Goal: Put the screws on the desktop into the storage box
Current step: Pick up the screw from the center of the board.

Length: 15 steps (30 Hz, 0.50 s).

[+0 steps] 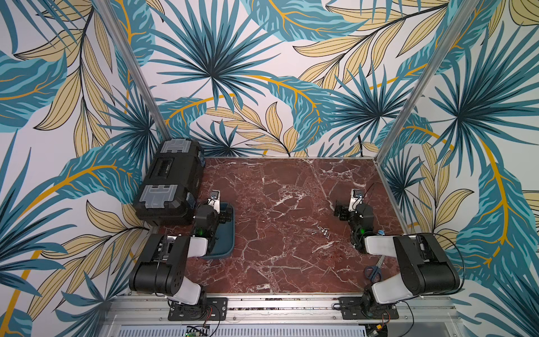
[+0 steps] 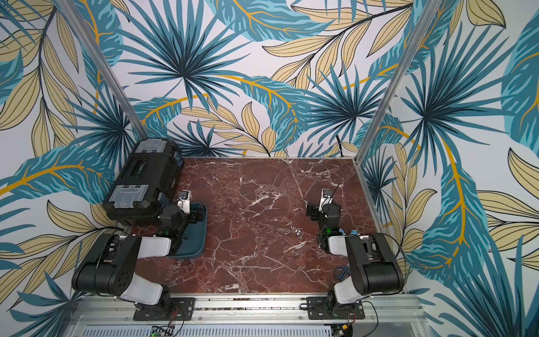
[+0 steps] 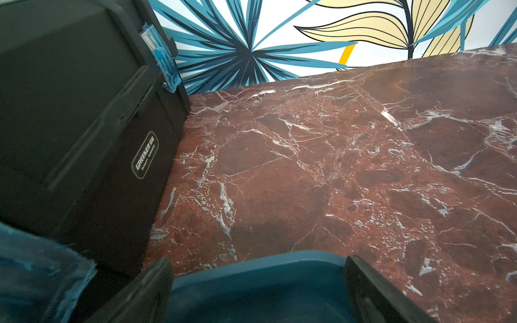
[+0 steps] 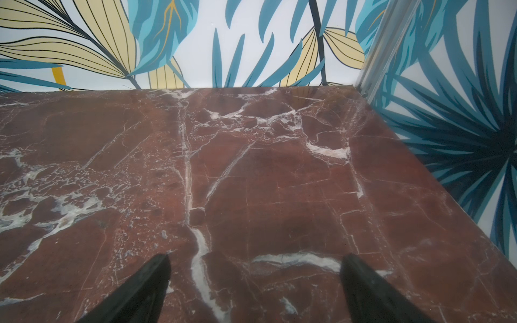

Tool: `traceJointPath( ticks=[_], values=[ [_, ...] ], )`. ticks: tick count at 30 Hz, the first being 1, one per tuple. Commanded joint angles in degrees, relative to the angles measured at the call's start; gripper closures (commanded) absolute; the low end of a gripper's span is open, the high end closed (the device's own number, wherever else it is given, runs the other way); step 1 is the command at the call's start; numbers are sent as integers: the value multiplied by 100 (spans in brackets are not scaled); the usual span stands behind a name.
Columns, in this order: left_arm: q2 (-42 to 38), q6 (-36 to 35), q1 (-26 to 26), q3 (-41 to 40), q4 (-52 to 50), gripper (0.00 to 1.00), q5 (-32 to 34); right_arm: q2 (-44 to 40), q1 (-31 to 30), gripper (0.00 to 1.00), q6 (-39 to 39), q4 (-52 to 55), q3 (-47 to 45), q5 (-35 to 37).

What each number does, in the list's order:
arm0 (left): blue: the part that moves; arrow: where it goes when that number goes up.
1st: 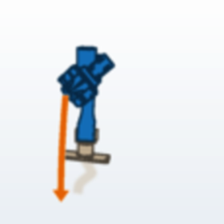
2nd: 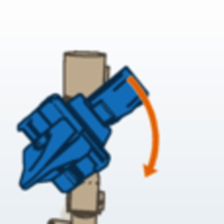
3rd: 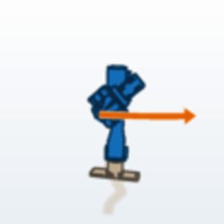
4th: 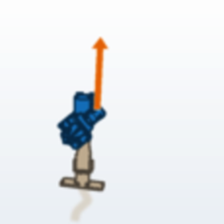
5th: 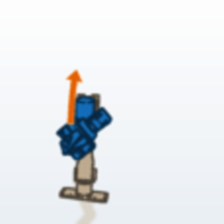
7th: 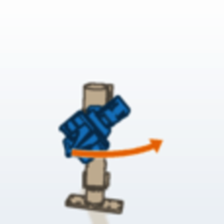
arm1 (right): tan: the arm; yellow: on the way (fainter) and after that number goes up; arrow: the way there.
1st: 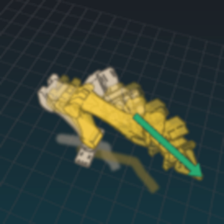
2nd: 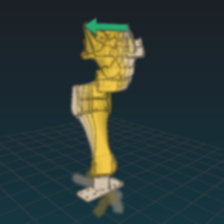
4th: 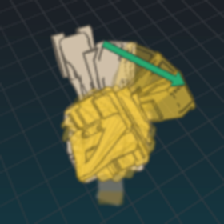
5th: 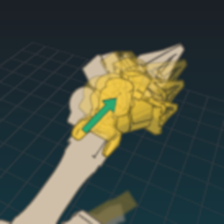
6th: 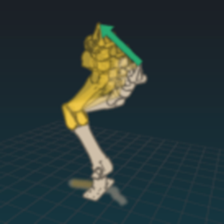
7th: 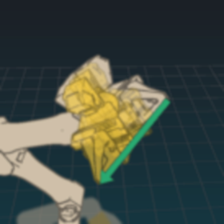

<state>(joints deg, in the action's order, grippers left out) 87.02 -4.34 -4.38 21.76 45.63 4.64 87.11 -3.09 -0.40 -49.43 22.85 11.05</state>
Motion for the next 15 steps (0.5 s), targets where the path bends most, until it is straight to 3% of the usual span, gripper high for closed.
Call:
traceJointPath(
  ticks=[1, 7, 11, 13, 15],
  values=[
    [-73, -29, 28, 162, 148, 0, 53, -55, 17, 1, -50, 3, 35, -51],
    [-1701, 477, -32, 146, -1453, 0, 644, -53, 122, 1, -113, 77, 74, -235],
    [-2658, 1674, -22, 524, -3164, 0, 1230, -297, 94, 0, -57, 197, 86, -78],
    [-3032, 2103, -10, 966, -4305, 0, 1438, -918, 48, 1, -140, 1312, 365, 92],
    [-3273, 2863, -1, 1414, -5452, 0, 1670, -1479, 38, 0, -869, 2807, 865, 459]
  ],
)
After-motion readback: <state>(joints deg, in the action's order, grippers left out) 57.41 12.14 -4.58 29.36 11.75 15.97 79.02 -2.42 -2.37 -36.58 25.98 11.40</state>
